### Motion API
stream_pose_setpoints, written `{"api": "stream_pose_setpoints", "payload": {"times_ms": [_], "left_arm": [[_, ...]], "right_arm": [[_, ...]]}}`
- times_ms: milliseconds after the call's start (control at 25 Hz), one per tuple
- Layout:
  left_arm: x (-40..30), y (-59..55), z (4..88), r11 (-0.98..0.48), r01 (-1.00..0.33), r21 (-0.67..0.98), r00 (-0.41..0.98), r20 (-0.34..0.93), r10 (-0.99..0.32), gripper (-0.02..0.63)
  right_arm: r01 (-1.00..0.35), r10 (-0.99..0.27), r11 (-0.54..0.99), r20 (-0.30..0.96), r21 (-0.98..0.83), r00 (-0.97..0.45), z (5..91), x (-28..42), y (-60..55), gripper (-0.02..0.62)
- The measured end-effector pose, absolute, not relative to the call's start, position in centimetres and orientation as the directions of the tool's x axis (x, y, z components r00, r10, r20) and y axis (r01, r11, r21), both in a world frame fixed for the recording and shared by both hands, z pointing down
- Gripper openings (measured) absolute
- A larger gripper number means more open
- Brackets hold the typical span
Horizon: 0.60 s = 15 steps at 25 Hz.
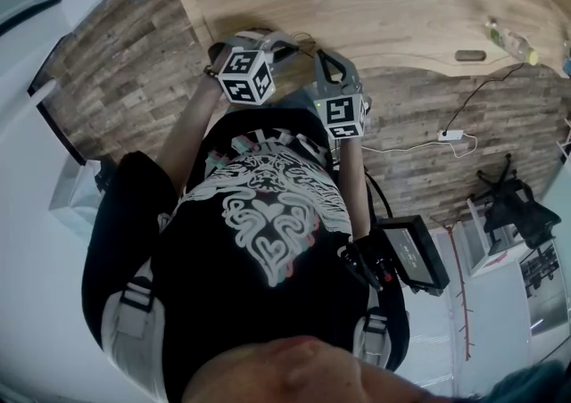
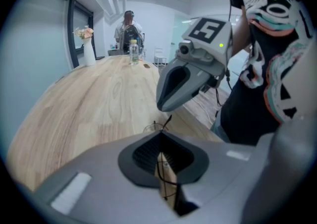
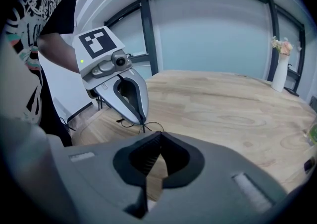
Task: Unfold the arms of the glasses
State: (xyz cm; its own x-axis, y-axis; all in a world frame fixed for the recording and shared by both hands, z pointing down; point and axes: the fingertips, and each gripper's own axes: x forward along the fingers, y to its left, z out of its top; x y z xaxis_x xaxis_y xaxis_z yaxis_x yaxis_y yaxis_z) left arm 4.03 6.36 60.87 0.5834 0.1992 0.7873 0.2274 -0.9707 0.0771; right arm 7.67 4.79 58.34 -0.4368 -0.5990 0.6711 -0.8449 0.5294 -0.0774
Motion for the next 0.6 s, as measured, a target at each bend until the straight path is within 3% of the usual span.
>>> {"api": "stream_pose_setpoints", "payload": {"times_ms": [600], "left_arm": [[1.6, 6.8, 58.9, -0.953, 0.301, 0.028, 0.677, 0.697, 0.235, -0.006]], "right_arm": [[-0.671, -0.430, 0.740, 0.734, -0.048, -0.526, 60.6, 3.6, 4.4, 0.000]]}}
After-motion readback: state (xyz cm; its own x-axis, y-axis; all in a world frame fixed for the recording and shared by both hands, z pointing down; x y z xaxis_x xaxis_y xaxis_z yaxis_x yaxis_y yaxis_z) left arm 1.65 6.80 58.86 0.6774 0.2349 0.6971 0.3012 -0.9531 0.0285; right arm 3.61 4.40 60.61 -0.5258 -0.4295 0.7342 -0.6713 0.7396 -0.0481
